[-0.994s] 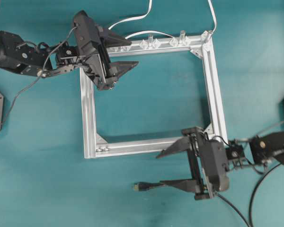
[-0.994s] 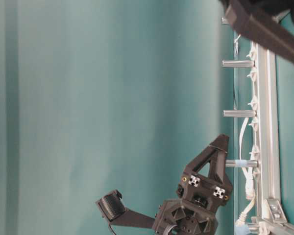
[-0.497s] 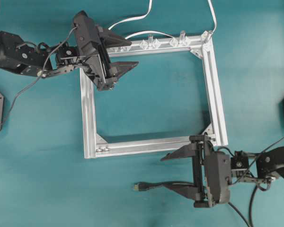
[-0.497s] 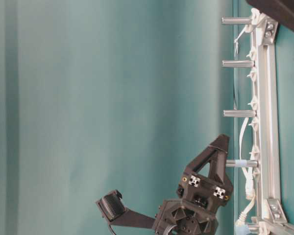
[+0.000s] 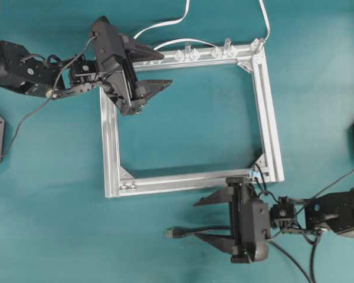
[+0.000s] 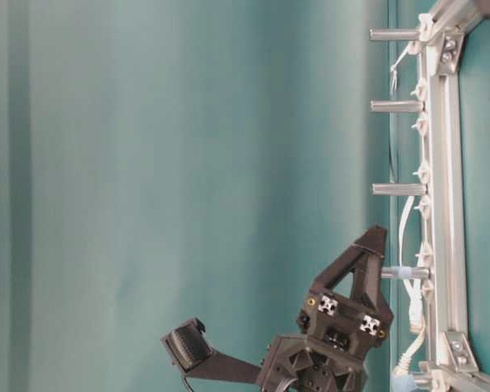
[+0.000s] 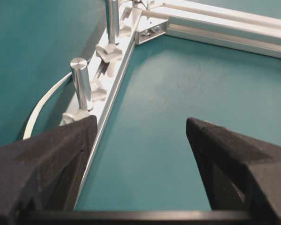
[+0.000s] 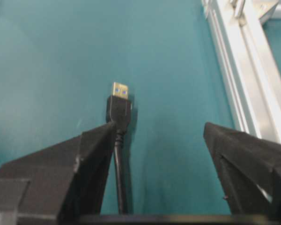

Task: Insert the wire through the string loop located on the right side.
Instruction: 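Close the right gripper on the cable just behind the USB plug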

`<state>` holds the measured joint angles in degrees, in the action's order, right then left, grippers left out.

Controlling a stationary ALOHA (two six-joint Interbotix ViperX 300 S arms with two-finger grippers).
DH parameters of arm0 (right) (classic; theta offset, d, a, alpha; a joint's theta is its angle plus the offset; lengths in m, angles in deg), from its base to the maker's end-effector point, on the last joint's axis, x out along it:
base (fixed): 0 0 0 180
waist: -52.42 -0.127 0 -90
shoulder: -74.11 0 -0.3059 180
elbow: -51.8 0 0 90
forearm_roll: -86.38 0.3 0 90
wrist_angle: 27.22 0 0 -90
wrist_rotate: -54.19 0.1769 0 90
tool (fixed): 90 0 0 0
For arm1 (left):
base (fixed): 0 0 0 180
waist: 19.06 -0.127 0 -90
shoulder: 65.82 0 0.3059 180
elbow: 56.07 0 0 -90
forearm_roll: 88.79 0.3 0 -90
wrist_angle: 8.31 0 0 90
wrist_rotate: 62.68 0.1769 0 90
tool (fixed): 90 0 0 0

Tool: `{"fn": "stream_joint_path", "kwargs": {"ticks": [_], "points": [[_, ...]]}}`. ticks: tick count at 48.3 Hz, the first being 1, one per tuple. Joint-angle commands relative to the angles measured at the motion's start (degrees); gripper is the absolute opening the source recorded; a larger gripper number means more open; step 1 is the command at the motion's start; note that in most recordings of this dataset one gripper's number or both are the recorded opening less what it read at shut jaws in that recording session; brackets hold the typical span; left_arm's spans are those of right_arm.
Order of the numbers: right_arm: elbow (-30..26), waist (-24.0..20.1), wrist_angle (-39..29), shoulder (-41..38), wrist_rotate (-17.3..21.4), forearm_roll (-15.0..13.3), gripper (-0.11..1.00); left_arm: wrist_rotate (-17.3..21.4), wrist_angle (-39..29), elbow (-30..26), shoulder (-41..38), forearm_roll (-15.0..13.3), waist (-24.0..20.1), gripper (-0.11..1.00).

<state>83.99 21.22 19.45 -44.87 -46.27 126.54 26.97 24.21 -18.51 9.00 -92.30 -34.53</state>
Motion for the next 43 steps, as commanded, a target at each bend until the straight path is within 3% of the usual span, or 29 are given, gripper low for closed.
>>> {"fn": "stream_joint_path", "kwargs": {"ticks": [1, 20, 43], "points": [[-1.4, -0.4, 0.2, -0.2, 0.1, 0.1, 0.85, -0.3, 0.2, -0.3, 1.6, 0.1, 0.2, 0.82], [-4.2, -0.8, 0.2, -3.6, 0.1, 0.1, 0.85, -0.3, 0.2, 0.5, 1.6, 0.1, 0.2, 0.82], [-3.4, -0.9, -2.6, -5.5, 0.0, 0.1, 0.85, -0.2, 0.2, 0.7, 1.6, 0.1, 0.1, 0.81]]}}
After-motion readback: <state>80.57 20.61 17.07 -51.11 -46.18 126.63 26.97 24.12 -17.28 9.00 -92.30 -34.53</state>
